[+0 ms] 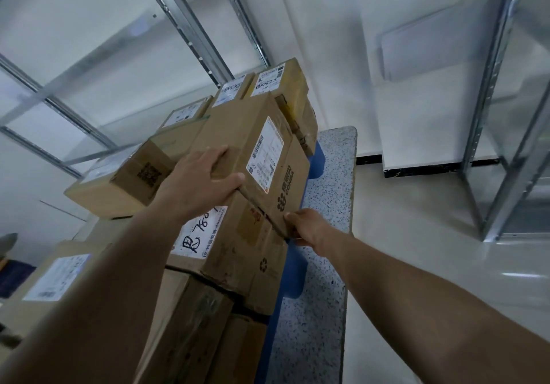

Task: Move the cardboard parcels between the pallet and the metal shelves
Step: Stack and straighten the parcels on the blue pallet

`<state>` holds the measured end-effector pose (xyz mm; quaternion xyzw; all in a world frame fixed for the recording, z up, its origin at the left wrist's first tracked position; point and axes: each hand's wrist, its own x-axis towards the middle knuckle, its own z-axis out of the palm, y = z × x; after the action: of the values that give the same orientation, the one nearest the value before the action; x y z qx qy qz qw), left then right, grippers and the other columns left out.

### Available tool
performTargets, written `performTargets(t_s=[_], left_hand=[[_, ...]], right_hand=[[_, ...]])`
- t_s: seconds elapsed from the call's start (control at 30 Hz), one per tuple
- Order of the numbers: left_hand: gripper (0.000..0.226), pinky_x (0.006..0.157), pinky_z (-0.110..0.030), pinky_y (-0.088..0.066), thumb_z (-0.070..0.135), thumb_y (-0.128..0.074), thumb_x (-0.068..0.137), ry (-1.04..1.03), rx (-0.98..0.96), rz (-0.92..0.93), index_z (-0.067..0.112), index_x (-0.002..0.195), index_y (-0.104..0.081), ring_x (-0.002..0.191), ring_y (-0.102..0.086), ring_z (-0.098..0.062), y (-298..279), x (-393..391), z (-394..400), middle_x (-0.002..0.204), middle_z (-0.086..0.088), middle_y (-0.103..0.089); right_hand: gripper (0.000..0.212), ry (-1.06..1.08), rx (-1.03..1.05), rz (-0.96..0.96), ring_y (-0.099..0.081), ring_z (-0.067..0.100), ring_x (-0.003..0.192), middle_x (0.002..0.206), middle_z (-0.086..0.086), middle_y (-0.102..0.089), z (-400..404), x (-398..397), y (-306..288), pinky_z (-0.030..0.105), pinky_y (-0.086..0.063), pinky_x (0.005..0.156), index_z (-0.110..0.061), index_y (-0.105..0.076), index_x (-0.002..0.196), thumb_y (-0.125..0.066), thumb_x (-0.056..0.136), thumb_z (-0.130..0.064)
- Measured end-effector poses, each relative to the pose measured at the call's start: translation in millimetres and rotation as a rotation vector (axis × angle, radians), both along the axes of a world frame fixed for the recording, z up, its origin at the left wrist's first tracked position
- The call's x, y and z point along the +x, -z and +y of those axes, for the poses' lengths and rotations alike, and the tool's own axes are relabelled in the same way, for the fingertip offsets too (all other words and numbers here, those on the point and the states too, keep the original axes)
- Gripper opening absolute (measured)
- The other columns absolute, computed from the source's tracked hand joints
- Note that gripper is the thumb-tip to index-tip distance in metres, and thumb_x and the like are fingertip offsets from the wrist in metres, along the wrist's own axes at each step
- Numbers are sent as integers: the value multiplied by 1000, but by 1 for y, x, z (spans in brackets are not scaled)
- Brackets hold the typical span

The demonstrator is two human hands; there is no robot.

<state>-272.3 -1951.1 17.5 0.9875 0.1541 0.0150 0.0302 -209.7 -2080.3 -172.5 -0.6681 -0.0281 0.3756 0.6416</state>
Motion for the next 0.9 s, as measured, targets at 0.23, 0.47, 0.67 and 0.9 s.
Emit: performTargets(t_s=[0.23,0.47,0.67,0.9], left_hand=[[85,98,-50,-37,83,-38,72,-10,10,-58,34,142,-31,124,-44,-27,-8,25,-4,142,-6,-44],[71,99,-48,-34,65,-47,83,39,0,-117,30,142,-31,129,-40,-28,-13,91,-17,144,-5,-41],[83,89,-47,-48,77,-33,69,32,3,-71,38,142,-31,106,-54,-22,-13,168,-13,129,0,-54],[67,89,-36,-42,70,-40,83,85,67,-8,30,136,-41,101,-50,-18,-8,231,-2,127,-1,-56]], right_hand=[[23,18,14,-54,-53,16,79,90,5,-57,-10,33,-7,28,-45,70,-8,-58,102,-52,95,-29],[25,153,1,-49,-43,20,72,86,14,-50,-22,100,-11,33,-42,67,-1,-58,103,-53,94,-24],[34,206,-11,-65,-43,22,75,89,12,-45,-22,165,-4,32,-38,68,7,-59,107,-52,94,-23],[27,129,-80,-145,-48,27,80,88,17,-47,6,223,8,37,-38,71,2,-54,91,-47,96,-23]])
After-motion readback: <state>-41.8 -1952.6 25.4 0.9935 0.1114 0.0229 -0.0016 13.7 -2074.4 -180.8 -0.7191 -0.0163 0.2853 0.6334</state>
